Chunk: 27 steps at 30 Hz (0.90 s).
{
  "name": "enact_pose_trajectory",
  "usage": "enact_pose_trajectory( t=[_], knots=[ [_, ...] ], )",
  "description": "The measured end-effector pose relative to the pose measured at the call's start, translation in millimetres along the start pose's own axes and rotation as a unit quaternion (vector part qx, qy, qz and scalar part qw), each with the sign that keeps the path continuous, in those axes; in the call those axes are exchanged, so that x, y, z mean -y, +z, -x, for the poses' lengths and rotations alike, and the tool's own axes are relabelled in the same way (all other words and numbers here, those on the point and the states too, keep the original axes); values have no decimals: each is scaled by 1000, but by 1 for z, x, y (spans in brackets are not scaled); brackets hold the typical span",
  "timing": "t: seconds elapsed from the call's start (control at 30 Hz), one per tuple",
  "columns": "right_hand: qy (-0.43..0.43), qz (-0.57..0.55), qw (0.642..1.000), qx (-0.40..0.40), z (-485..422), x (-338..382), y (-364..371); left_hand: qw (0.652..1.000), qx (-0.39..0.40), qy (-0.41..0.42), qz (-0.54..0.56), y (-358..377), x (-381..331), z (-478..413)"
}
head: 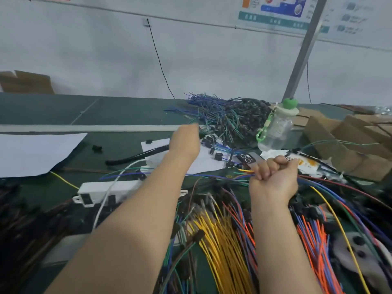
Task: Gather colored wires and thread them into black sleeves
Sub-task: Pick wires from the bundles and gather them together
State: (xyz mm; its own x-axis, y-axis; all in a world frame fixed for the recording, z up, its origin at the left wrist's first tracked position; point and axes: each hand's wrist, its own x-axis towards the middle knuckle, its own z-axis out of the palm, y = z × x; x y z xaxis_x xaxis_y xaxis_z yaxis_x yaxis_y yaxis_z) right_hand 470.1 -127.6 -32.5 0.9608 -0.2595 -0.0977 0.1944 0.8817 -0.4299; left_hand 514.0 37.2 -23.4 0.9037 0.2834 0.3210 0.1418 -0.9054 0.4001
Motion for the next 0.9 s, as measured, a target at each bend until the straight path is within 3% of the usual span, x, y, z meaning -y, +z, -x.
enact_pose_trajectory(
  t=[0.1, 0.17, 0.23, 0.33, 0.47, 0.57, 0.67, 0.73, 0.77, 0.8, 0.83, 0.9],
  knots=[
    [11, 1, 1000, -2, 18, 11, 8, 992, -88, 65, 56, -51, -26, 13],
    [19, 24, 999, 12, 37, 20, 14, 987, -105, 114, 47, -80, -42, 34],
    [33, 100, 994, 33, 62, 26, 15, 982, -85, 167, 11, -99, -53, 69],
    [69, 274, 957, 66, 111, 24, 1, 979, -26, 202, -28, -112, -57, 139],
    [93, 351, 924, 122, 178, 24, -32, 979, 26, 191, -68, -125, -46, 227],
    [126, 329, 925, 140, 218, 28, -54, 982, 27, 180, -43, -127, -25, 277],
    [144, 330, 922, 139, 245, 29, -69, 983, -85, 145, 73, -120, 3, 327],
    [142, 326, 925, 131, 257, 29, -74, 972, -175, 69, 143, -113, 17, 351],
    [145, 322, 926, 133, 261, 29, -75, 965, -175, 11, 197, -108, 23, 357],
    [154, 316, 926, 137, 263, 28, -77, 945, -143, -53, 290, -103, 28, 359],
    [168, 311, 925, 142, 265, 27, -80, 904, -84, -115, 403, -99, 31, 360],
    [212, 309, 916, 144, 267, 24, -84, 766, 21, -181, 617, -91, 30, 362]
  ],
)
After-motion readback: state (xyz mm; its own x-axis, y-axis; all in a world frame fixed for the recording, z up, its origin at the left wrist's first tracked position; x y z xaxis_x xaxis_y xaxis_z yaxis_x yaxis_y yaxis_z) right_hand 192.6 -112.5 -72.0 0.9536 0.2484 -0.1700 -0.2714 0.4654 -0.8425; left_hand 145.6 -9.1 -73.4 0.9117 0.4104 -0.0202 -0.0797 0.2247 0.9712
